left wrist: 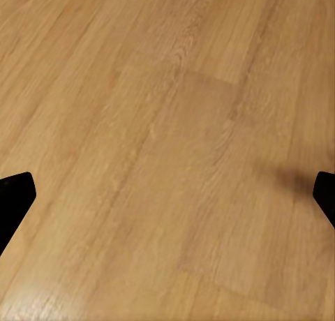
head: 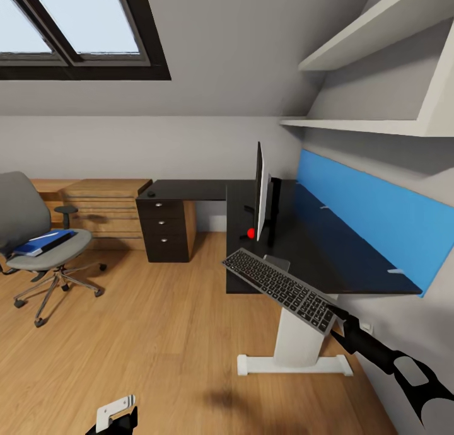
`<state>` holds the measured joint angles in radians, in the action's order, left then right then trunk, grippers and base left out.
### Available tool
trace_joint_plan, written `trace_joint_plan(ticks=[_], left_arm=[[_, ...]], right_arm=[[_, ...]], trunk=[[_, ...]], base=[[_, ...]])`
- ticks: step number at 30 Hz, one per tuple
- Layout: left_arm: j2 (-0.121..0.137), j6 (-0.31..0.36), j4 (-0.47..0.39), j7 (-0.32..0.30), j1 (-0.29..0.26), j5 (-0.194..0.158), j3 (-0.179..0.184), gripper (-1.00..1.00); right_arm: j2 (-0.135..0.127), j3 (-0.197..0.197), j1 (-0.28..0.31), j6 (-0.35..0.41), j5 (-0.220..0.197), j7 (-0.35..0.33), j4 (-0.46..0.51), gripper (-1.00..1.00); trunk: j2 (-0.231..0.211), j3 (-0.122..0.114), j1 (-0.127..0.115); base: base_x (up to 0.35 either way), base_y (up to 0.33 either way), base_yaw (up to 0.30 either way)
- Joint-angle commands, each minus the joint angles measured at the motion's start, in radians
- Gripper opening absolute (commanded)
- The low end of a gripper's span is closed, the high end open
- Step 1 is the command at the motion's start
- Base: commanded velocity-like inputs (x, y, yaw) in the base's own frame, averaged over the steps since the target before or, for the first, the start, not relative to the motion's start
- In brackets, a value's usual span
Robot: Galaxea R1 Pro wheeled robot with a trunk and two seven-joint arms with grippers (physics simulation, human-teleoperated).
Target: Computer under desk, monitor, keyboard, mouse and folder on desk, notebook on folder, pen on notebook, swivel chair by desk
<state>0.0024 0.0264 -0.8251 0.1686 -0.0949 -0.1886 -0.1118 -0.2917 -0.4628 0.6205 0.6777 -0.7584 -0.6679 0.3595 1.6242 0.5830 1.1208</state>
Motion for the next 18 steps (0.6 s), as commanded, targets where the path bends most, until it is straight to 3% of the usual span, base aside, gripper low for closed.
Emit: trace_joint_plan(ticks=[1,18], left_arm=[[0.0,0.003,-0.001,0.003,0.0,-0.009,0.001,1.0],[0.001,0.006,-0.033,0.003,0.0,-0.009,0.003,1.0]], right_arm=[[0.0,-0.005,0.001,0.006,-0.001,-0.001,0.0,1.0],[0.0,-0.005,0.001,0.006,-0.001,-0.001,-0.001,1.0]], trunk=[[0.001,0.001,0.0],[0.001,0.001,0.0]], base=[[0.0,0.0,0.0],[0.0,0.0,0.0]])
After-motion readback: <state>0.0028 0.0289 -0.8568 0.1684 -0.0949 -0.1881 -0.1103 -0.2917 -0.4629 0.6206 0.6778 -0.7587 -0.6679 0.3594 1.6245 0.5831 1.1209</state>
